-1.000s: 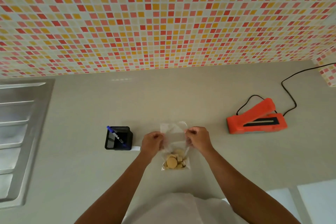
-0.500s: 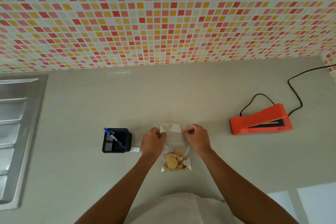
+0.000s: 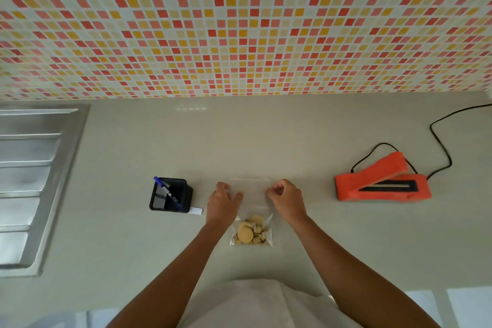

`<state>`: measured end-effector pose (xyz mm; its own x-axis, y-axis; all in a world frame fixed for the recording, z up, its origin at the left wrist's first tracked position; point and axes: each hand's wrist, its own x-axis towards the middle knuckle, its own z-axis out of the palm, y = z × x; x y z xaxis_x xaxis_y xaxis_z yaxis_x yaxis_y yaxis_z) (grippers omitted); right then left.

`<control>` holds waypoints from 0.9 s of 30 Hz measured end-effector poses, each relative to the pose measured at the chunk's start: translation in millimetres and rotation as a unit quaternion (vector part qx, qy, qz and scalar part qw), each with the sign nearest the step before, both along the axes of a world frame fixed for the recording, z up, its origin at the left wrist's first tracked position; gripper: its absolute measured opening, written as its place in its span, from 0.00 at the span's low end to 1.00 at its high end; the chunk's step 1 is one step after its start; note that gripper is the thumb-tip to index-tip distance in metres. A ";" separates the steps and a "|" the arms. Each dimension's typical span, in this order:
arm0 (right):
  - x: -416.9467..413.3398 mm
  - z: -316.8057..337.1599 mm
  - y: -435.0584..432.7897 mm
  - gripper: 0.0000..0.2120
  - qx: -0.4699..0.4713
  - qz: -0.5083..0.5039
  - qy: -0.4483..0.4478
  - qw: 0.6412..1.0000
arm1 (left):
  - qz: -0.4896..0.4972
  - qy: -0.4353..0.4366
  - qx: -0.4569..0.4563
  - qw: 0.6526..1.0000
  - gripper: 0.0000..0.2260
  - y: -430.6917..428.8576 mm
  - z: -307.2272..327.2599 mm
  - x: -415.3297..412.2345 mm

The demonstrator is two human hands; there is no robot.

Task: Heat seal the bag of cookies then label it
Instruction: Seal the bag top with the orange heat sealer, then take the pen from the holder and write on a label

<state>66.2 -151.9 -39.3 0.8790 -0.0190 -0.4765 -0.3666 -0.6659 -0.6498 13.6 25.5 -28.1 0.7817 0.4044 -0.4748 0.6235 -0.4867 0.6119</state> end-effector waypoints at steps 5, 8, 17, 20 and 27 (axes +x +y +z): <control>-4.4 6.7 -2.3 0.09 0.012 0.014 -0.013 1.000 | 0.016 -0.011 -0.020 1.000 0.16 -2.0 10.3 -7.0; -7.4 11.5 1.2 0.08 0.028 0.017 -0.027 0.999 | 0.019 -0.017 -0.027 0.999 0.17 -2.9 14.9 -13.0; -27.0 25.6 32.7 0.04 0.071 0.067 -0.056 0.994 | 0.041 -0.038 -0.028 0.998 0.16 12.2 16.3 -48.8; -38.1 30.9 48.2 0.02 0.078 0.093 -0.054 0.991 | 0.049 -0.052 -0.017 0.997 0.13 29.1 14.0 -63.8; -55.2 47.1 114.6 0.01 0.139 0.092 -0.082 0.983 | 0.063 -0.184 0.023 0.981 0.04 86.0 38.9 -95.3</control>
<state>11.0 -37.3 7.8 0.9207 0.2591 -0.2920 -0.1311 -0.4992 -0.8565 -81.6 111.5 10.8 0.8392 0.5227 -0.1499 0.4218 -0.4517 0.7861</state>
